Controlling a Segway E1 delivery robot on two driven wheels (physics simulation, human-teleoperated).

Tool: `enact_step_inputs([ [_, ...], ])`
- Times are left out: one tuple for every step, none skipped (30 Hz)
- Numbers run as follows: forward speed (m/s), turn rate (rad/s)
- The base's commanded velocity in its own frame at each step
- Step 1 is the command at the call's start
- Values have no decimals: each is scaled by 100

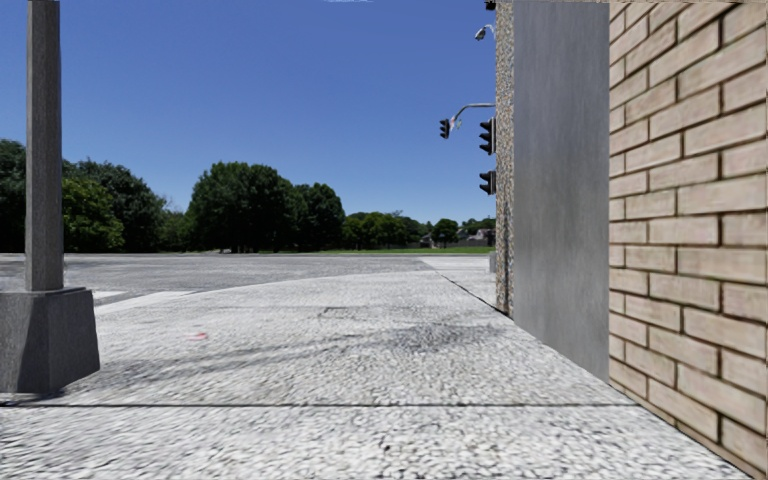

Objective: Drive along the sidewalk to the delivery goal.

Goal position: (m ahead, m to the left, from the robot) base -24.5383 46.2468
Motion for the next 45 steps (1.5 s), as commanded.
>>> enact_step_inputs([
  [124,61],
  [124,61],
  [125,60],
  [126,59],
  [126,54],
  [126,54],
  [127,37],
  [128,26],
  [131,23],
  [131,23],
  [134,17],
  [135,11],
  [135,11],
  [136,9],
  [136,10],
  [136,10],
  [137,26],
  [137,36],
  [137,39],
  [137,39],
  [137,40],
  [137,40],
  [137,40],
  [137,40],
  [137,40],
  [137,40],
  [137,40],
  [137,40],
  [137,44],
  [137,44],
  [137,47],
  [137,47],
  [137,48],
  [137,48],
  [137,48],
  [137,48],
  [137,48],
  [137,48],
  [137,48],
  [137,48],
  [137,48],
  [137,48],
  [137,48],
  [137,48],
  [137,48],
])
